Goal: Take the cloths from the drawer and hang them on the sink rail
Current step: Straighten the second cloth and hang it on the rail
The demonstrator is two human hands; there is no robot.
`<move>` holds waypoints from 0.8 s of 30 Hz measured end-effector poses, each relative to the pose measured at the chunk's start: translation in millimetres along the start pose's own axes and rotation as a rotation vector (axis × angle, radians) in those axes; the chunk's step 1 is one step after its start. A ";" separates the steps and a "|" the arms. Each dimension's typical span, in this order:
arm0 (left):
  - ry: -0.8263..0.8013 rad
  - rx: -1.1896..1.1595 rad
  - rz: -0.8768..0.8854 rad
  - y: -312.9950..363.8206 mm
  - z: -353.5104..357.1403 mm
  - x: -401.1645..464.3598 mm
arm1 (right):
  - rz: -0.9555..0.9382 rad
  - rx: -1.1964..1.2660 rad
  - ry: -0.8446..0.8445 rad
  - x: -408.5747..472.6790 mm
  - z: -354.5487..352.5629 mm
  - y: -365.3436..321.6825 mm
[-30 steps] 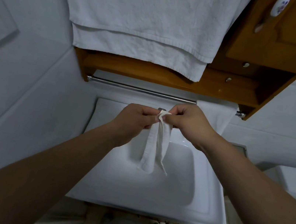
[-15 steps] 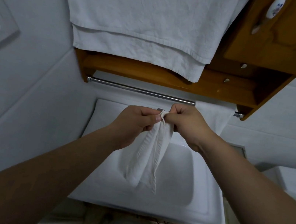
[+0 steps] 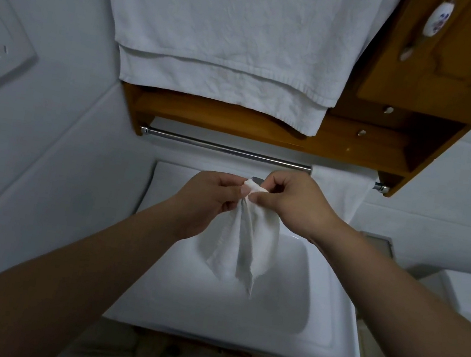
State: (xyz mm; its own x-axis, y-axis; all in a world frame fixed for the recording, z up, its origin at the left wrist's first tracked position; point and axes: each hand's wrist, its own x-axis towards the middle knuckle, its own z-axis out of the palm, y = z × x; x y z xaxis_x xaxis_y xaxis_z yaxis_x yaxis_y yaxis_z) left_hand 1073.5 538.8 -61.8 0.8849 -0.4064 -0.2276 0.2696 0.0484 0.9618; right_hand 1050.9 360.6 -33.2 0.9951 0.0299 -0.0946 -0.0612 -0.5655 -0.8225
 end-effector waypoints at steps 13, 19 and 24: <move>0.119 0.466 0.048 16.5 3.5 5.1 | -0.120 -0.301 0.037 4.0 4.8 1.7; 0.156 0.506 0.077 17.5 3.3 5.1 | -0.107 -0.216 -0.014 3.3 3.5 3.2; 0.230 0.463 0.138 21.0 2.4 6.0 | -0.092 0.036 -0.089 3.1 -3.9 5.9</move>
State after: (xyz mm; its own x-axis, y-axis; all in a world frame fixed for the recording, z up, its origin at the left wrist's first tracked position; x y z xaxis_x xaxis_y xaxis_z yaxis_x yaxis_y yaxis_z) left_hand 1083.5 535.2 -42.5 0.9747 -0.2120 -0.0714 -0.0053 -0.3409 0.9401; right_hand 1053.9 354.1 -36.2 0.9859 0.1538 -0.0658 0.0255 -0.5271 -0.8494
